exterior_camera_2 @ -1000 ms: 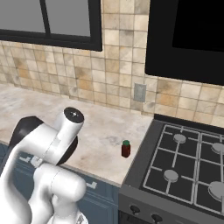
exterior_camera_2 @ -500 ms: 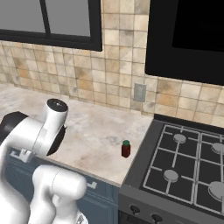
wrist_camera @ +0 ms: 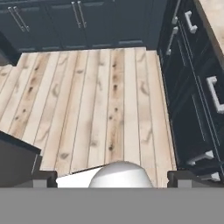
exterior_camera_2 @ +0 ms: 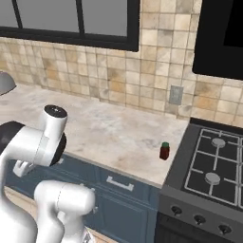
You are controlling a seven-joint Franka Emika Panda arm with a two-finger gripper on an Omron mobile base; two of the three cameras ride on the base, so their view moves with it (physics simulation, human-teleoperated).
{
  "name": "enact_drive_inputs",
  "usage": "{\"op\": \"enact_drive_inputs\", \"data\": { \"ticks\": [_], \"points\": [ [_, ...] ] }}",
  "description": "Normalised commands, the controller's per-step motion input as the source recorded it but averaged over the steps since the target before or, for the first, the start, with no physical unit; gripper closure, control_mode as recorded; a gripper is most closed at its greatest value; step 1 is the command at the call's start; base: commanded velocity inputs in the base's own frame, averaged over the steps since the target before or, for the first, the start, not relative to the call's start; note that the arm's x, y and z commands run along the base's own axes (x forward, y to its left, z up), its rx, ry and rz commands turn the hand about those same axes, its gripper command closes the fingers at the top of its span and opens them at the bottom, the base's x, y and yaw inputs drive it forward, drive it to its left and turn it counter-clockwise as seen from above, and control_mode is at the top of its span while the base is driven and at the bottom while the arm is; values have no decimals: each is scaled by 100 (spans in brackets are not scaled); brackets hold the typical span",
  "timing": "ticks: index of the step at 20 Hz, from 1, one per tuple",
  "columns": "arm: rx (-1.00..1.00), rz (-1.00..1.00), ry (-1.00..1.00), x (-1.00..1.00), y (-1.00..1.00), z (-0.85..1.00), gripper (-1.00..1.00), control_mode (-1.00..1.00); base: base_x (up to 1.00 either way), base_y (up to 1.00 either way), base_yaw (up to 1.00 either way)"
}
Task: Collect the paprika, ketchup, and shaker from the cabinet and place them next to the stove.
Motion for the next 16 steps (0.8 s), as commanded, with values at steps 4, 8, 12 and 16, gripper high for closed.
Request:
{"op": "enact_drive_inputs", "data": {
  "ticks": [4,8,12,16],
  "points": [
    [0,0,0,0,0,0,-100,100,-44,99,25],
    [0,0,0,0,0,0,-100,100,-24,100,30],
    [0,0,0,0,0,0,-100,100,-4,100,38],
    [0,0,0,0,0,0,-100,100,0,85,47]
  ]
}}
